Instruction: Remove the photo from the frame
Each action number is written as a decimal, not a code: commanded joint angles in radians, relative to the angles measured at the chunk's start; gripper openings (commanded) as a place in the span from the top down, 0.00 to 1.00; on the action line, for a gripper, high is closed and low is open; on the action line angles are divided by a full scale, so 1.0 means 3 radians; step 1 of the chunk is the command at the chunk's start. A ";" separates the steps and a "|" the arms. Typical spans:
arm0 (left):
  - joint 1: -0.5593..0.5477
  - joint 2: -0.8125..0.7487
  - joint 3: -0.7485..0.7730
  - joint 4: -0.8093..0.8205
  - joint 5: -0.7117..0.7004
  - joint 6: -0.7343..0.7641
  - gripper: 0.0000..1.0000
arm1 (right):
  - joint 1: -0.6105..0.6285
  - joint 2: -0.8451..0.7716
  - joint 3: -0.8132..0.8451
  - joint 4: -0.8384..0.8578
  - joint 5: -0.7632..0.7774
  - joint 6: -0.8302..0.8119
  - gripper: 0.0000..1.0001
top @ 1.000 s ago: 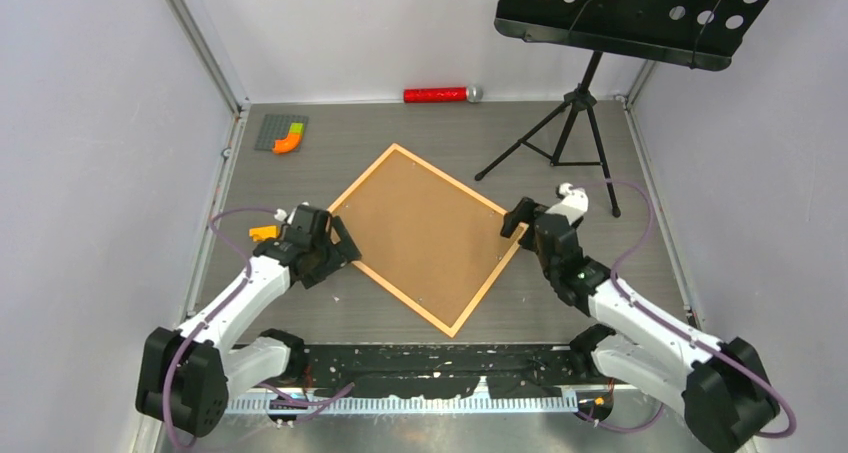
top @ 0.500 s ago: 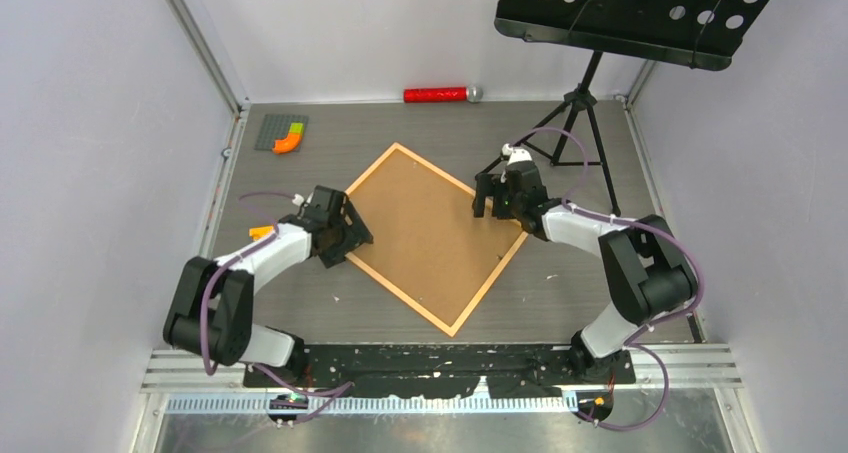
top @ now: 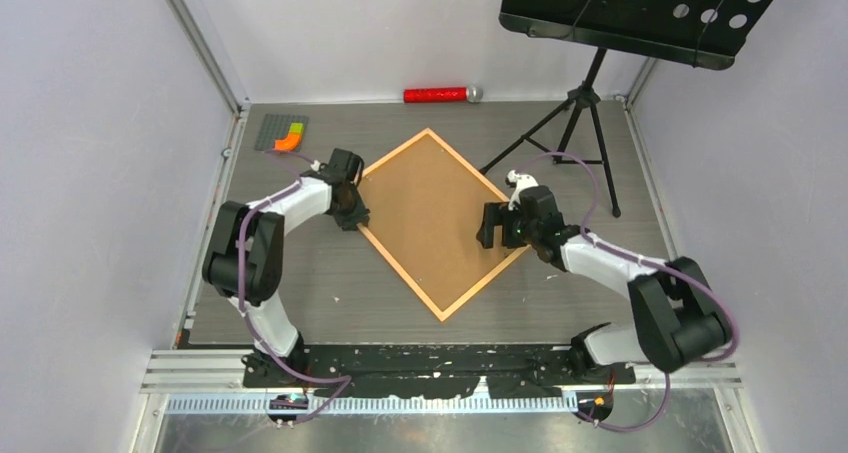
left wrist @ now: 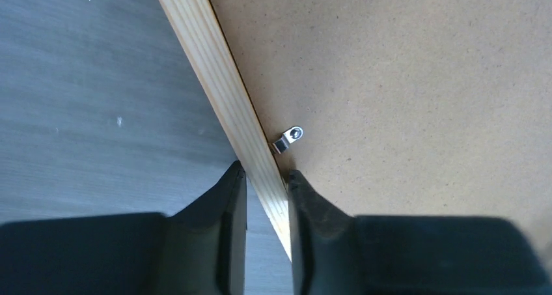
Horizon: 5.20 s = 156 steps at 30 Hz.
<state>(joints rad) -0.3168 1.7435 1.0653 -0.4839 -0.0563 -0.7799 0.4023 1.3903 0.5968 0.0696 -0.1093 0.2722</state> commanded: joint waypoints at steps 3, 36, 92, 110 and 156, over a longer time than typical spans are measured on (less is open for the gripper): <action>0.0020 0.0335 0.0527 -0.0129 -0.0203 0.0576 0.90 | 0.0002 -0.0663 0.0019 -0.0210 0.0658 -0.0111 0.01; 0.0151 0.0342 0.0506 0.0047 0.0422 0.1307 0.98 | 0.0670 -0.0603 -0.0485 -0.0667 0.0369 0.0282 0.12; 0.0151 0.0392 0.0520 -0.0250 0.0523 0.1423 1.00 | 0.2231 0.2031 0.2048 -0.0037 -0.1026 -0.2976 0.69; 0.0148 0.0271 0.0243 -0.0341 0.0299 0.1159 1.00 | 0.2238 0.1936 0.1684 0.0100 0.0108 -0.1770 0.95; 0.0146 -0.0094 -0.0060 -0.0313 0.0572 0.0970 1.00 | 0.2339 0.1427 0.1482 0.0051 0.1607 -0.0303 0.72</action>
<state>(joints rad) -0.2584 1.7561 1.0653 -0.3676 -0.0177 -0.5667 1.1713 1.8767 1.0855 0.0227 0.2790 0.3119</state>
